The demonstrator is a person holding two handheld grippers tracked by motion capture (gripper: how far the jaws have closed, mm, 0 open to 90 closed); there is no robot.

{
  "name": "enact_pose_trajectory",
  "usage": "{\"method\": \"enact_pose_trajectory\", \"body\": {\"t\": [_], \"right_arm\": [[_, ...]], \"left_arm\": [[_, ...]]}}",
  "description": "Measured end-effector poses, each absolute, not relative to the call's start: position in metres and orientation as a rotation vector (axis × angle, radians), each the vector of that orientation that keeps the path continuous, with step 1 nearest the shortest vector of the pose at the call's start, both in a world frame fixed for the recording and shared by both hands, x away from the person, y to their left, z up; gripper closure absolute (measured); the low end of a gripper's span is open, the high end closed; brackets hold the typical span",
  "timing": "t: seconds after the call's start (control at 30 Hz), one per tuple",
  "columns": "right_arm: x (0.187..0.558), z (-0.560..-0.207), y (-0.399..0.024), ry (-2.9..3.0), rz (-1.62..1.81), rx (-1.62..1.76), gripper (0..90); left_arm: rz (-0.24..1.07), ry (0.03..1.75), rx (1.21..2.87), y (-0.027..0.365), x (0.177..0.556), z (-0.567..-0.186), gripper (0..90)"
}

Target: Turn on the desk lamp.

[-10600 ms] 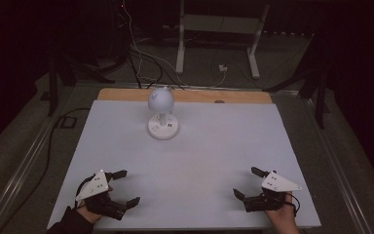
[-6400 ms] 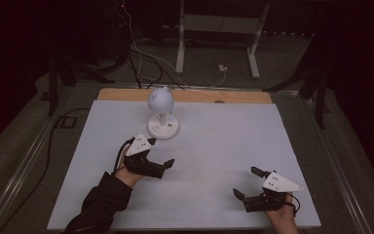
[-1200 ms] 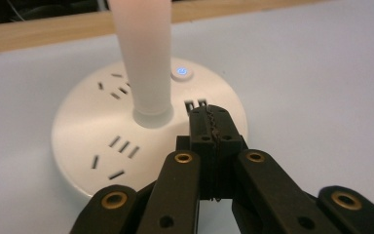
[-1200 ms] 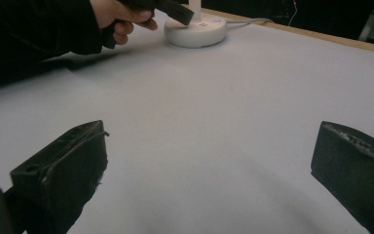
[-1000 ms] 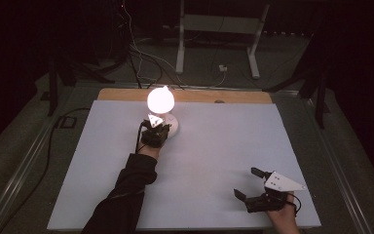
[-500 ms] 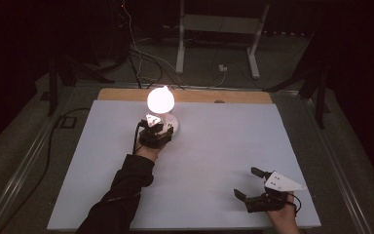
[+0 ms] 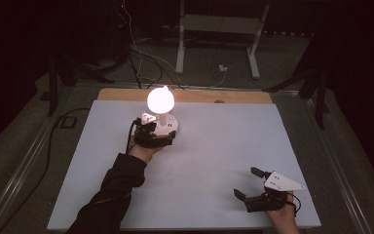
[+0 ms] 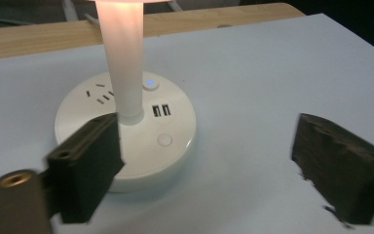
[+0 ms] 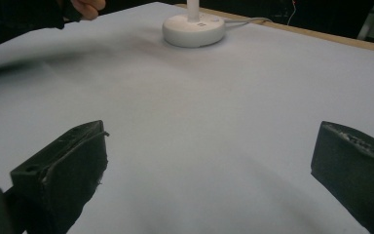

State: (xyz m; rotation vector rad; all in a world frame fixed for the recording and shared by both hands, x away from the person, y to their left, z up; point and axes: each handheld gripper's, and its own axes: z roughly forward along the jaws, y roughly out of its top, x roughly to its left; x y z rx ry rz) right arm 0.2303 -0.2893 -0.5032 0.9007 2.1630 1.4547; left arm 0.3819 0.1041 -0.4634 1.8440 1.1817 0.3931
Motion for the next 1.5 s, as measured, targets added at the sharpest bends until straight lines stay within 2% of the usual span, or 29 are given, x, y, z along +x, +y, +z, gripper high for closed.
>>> {"method": "enact_pose_trajectory", "body": {"t": [0.2, 0.73, 1.0, 1.5], "right_arm": [[0.230, -0.503, -0.289, 2.163, 1.456, 0.902, 0.2], [0.230, -0.503, -0.289, 2.164, 1.457, 0.906, 0.2], [0.230, -0.503, -0.288, 2.169, 1.455, 0.907, 0.1], [0.230, -0.504, -0.288, 2.171, 1.455, 0.910, 0.1]], "left_arm": [[0.369, 1.123, 1.842, 0.112, 0.376, -0.455, 0.4], [0.307, 0.992, 1.923, 0.152, 0.344, -0.457, 0.4], [0.327, 0.988, 1.979, 0.168, 0.325, -0.469, 0.4], [0.282, 1.018, 2.047, 0.190, 0.293, -0.501, 0.4]]}}
